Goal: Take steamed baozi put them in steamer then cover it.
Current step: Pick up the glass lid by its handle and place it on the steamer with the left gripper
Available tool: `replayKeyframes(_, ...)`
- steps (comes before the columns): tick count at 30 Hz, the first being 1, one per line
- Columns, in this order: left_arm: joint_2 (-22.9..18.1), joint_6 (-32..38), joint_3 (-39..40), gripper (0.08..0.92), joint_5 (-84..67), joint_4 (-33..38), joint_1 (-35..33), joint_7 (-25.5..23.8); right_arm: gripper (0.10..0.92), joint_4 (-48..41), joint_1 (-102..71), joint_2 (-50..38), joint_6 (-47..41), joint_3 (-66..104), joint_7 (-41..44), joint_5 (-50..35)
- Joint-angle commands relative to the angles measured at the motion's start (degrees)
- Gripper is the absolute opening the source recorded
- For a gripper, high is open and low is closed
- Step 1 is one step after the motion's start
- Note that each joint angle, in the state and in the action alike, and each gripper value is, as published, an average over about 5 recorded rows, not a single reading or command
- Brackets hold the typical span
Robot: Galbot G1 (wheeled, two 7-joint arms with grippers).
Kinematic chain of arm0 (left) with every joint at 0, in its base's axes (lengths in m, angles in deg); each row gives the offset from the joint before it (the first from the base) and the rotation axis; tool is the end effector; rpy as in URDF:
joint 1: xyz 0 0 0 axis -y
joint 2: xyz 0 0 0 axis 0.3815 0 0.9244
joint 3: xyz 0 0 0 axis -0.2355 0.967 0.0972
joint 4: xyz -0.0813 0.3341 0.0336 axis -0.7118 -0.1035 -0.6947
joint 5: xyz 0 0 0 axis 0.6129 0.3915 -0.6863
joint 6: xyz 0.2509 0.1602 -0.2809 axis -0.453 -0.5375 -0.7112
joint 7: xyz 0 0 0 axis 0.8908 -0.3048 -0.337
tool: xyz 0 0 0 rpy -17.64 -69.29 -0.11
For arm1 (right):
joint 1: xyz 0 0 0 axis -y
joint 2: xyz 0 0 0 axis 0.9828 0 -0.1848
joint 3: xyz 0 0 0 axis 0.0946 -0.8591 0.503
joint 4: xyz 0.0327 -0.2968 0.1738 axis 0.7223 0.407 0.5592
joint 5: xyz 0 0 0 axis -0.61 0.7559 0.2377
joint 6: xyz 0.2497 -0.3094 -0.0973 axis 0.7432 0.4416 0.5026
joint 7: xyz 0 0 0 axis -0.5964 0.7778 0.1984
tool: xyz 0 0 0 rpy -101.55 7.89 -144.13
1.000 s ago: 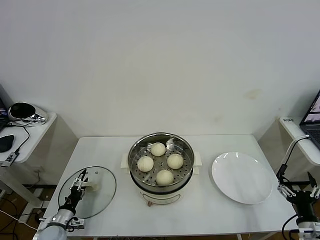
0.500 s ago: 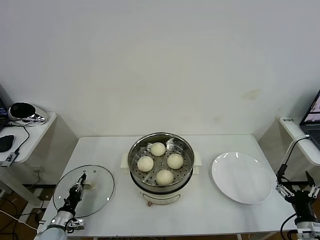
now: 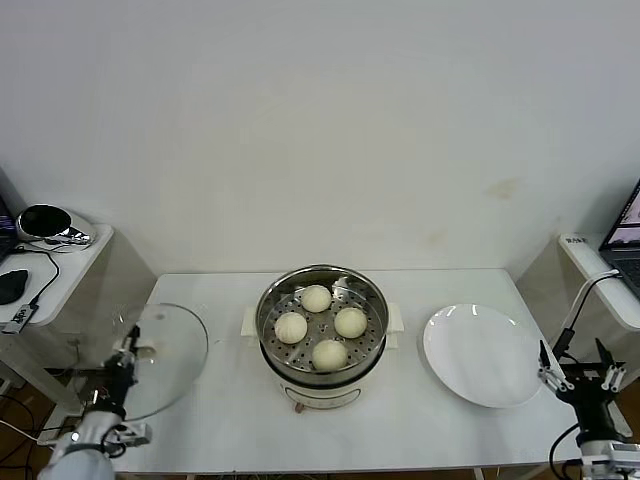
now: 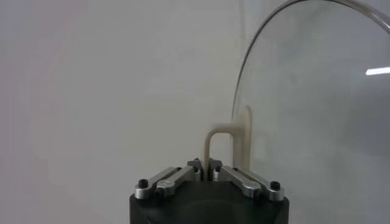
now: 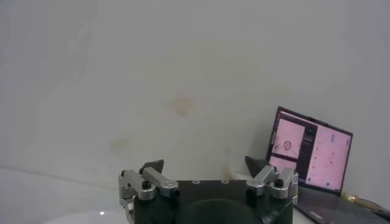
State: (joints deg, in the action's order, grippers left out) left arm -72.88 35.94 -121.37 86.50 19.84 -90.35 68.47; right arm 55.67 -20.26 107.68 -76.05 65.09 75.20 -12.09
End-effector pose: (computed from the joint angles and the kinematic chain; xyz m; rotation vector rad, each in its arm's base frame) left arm 0.2892 0.1882 -0.3432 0.1636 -2.1696 -2.2096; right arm 0.2097 -0.2219 -0.3137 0.2775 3.0325 -0.4694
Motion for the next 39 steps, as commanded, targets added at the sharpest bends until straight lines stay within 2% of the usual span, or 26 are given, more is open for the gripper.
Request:
replayKeyframes(1,10.69,-16.12,1.72,0.134,-15.02,22.08,0.07,-11.07,0.823,0.71,-0.09,0.71,0.19,-2.05,0.06,1.17)
replayKeyframes(5,14.47,-21.6,13.15,0.134,-16.58,24.24,6.05,-11.78,0.823,1.76,-0.31,1.72,0.53,-2.82,0.0,3.09)
replayKeyframes(10,14.29,-27.73,30.53,0.134,-15.58,21.4,19.67,-12.02,0.823,2.63,-0.42,3.77,0.93,-3.33,-0.84,6.16)
replayKeyframes(13,11.4,-30.67,38.55,0.134,-12.79,19.06,28.33,-14.39,0.823,2.85,-0.15,5.27,1.18,-3.22,-1.6,8.37)
replayKeyframes(15,8.07,-32.53,42.7,0.134,-9.15,18.09,32.98,-16.97,0.823,2.79,0.18,6.03,1.21,-3.13,-2.11,9.54)
replayKeyframes(18,3.19,-35.88,47.82,0.134,-2.16,17.24,37.3,-21.66,0.823,2.45,0.62,6.4,1.2,-3.18,-2.75,10.78)
replayKeyframes(24,-3.04,-39.32,52.98,0.134,11.2,15.26,40.8,-31.68,0.823,2.45,1.26,6.66,1.05,-3.73,-3.07,11.98)
replayKeyframes(27,-5.2,-39.37,54.19,0.134,15.47,13.62,41.13,-34.95,0.823,2.26,1.3,6.96,1.12,-4.24,-3.06,12.39)
replayKeyframes(39,-13.42,-39.3,54.75,0.134,20.76,7.65,39.95,-36.83,0.823,1.39,0.83,7.33,1.96,-5.08,-2.97,13.21)
